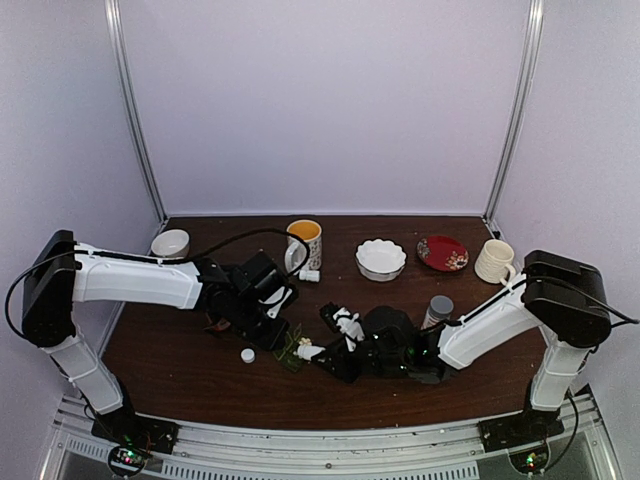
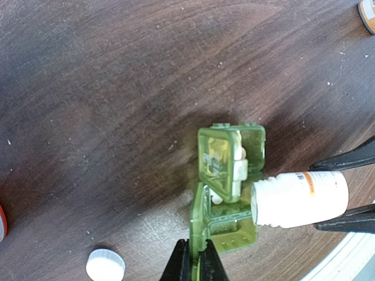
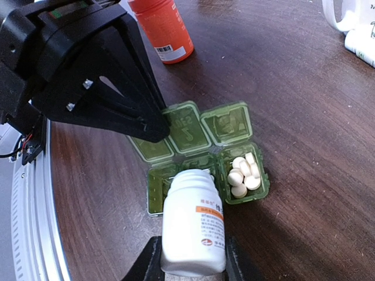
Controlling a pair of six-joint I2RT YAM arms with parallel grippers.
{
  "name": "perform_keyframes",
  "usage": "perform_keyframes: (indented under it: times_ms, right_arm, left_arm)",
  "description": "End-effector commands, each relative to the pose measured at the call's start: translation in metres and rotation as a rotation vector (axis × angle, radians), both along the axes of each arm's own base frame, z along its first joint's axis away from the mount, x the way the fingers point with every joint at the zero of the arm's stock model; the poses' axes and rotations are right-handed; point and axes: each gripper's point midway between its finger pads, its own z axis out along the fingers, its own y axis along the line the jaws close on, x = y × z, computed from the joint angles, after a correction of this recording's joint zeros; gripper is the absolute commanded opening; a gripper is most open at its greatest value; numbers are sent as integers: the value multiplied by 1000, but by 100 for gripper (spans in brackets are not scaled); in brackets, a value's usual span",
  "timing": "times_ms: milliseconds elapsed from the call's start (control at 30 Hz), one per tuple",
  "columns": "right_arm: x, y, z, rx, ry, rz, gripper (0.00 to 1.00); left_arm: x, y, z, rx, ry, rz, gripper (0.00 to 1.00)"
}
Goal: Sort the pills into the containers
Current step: Pour the pill into the compartment of the pill container.
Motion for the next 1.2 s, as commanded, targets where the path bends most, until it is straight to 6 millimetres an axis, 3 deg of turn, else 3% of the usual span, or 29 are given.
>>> perform_keyframes:
  times_ms: [0,500,600,767,1000,1167]
  right_arm:
    - [4,1,19,65,-27,-15,0]
    - [7,-2,16,18,-36,-26,0]
    - [6,-3,27,72,-50,-26,0]
    - [6,-3,27,60,-58,-27,0]
    - [7,-4,20,18,-47,-26,0]
    - [6,-7,30,80,-68,-38,0]
  left_arm:
    - [3,-11,4,-28,-21,-19,2]
    - [3,-10,4,-27,-21,-18,2]
    - [2,-11,5,-29,-20,-18,2]
    - [2,-10,4,-27,-19,-18,2]
    - [3,-10,4,-26,-20,-17,2]
    - [2,-10,4,-26,-17,-18,2]
